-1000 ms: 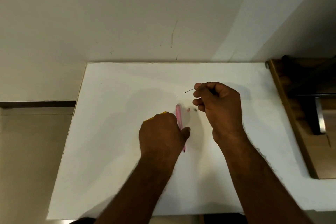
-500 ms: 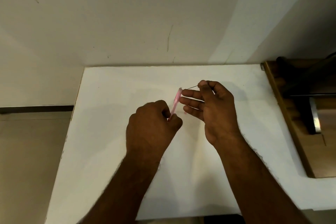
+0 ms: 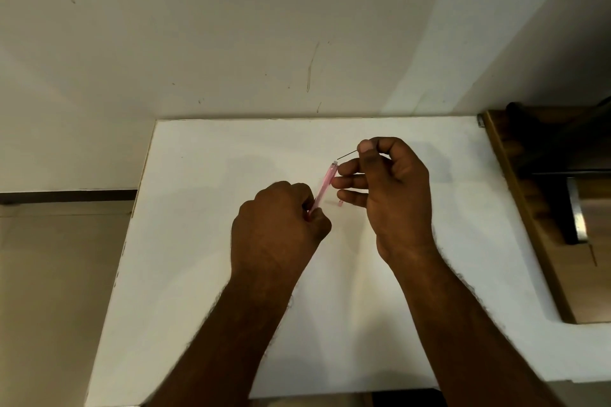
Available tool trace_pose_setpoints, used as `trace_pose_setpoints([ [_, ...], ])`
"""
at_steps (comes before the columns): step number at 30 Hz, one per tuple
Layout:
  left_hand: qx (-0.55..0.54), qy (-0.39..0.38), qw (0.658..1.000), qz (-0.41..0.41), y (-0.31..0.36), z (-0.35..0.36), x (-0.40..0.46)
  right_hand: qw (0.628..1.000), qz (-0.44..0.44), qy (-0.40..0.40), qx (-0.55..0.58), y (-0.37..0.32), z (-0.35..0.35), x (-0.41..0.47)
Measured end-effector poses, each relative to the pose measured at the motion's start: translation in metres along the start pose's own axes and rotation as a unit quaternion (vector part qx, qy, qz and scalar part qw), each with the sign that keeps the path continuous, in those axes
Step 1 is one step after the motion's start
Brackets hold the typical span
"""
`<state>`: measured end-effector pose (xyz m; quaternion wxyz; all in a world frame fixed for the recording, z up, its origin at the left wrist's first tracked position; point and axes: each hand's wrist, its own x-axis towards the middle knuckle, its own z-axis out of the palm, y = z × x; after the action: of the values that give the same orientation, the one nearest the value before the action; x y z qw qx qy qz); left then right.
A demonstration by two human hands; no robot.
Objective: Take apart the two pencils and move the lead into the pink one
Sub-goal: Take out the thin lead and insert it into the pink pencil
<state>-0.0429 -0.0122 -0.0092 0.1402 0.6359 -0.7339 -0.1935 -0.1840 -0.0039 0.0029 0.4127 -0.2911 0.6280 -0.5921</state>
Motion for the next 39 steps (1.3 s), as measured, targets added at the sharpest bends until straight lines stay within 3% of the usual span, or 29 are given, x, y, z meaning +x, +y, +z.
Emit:
trace_pose_setpoints([
  [12,0.002,-0.005,1.0,0.003,-0.001,0.002,0.0,0.999,-0.021,-0.003,-0.041,0.004,-0.001,0.002],
  [23,0.002,-0.006,1.0,0.01,-0.002,0.002,0.001,0.969,-0.08,-0.047,-0.229,0.007,-0.007,0.004],
  [26,-0.002,-0.001,1.0,0.006,-0.003,0.001,0.002,0.982,-0.055,-0.042,-0.177,0.006,-0.007,0.004],
  [29,-0.007,0.001,1.0,0.003,-0.004,0.001,0.002,0.987,-0.042,0.018,-0.156,0.006,-0.014,0.009],
  [32,-0.005,0.004,1.0,-0.001,-0.004,0.001,0.002,0.962,-0.048,0.037,-0.266,0.014,-0.025,0.016],
  [36,-0.013,0.005,1.0,-0.002,-0.004,0.001,0.002,0.887,-0.026,-0.014,-0.46,0.025,-0.035,0.018],
  [39,-0.018,0.009,1.0,-0.002,-0.004,0.001,0.002,0.853,-0.019,-0.041,-0.52,0.03,-0.035,0.017],
])
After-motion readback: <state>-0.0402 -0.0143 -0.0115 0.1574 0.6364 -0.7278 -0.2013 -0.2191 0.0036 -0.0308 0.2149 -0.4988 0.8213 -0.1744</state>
